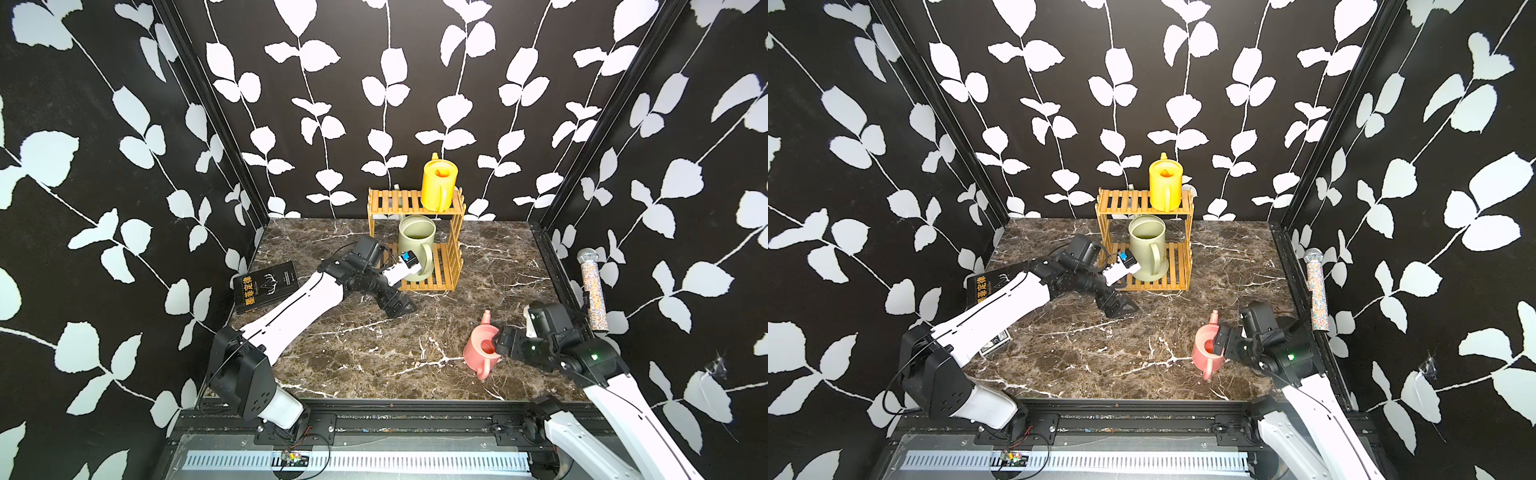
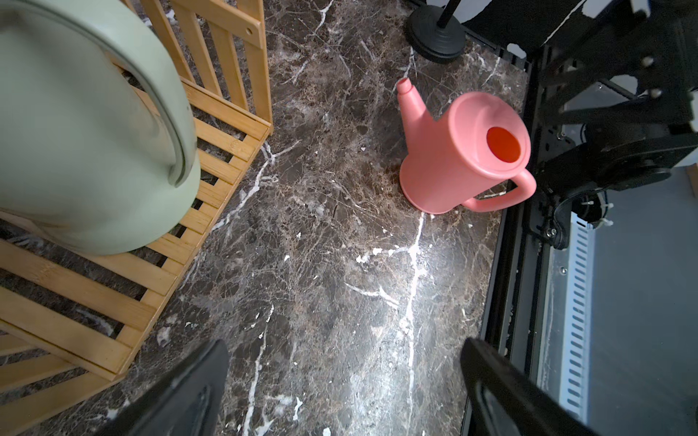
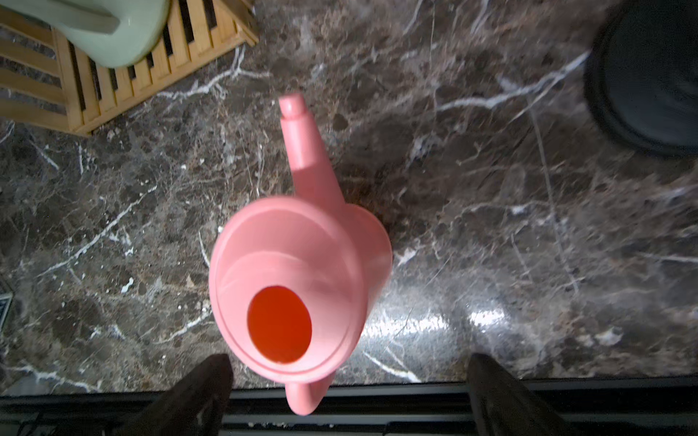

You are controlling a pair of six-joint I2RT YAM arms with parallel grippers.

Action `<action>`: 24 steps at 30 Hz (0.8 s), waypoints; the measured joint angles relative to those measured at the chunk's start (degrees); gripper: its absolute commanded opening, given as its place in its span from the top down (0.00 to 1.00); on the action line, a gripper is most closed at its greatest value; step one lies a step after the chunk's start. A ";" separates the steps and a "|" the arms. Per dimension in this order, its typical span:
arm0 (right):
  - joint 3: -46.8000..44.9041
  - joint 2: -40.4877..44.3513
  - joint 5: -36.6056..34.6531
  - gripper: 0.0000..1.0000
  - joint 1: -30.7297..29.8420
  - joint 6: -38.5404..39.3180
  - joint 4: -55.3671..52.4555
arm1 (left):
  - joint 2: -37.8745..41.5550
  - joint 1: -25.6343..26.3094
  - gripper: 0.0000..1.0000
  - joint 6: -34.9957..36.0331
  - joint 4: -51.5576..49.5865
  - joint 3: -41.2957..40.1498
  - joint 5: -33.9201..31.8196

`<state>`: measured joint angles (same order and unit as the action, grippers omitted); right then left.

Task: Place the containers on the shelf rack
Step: 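Pick up a container from the center of the board.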

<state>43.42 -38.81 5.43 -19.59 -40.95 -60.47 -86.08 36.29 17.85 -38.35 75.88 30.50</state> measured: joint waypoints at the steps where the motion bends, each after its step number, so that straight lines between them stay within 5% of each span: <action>1: -1.18 0.31 1.31 0.01 0.00 -0.70 0.57 | 0.00 0.00 0.02 -0.02 0.00 0.02 0.00; 10: -6.62 -3.37 12.92 0.01 0.00 -4.59 10.40 | 0.00 0.00 0.01 -0.02 0.00 0.02 -0.35; 24: -11.63 -9.40 17.53 0.03 -6.40 -13.55 28.30 | 0.00 0.00 0.01 0.85 -0.39 -0.87 -1.70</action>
<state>31.79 -48.21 22.96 -26.00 -54.50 -32.16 -86.08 36.29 18.70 -38.74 75.00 28.80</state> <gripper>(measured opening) 0.973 0.986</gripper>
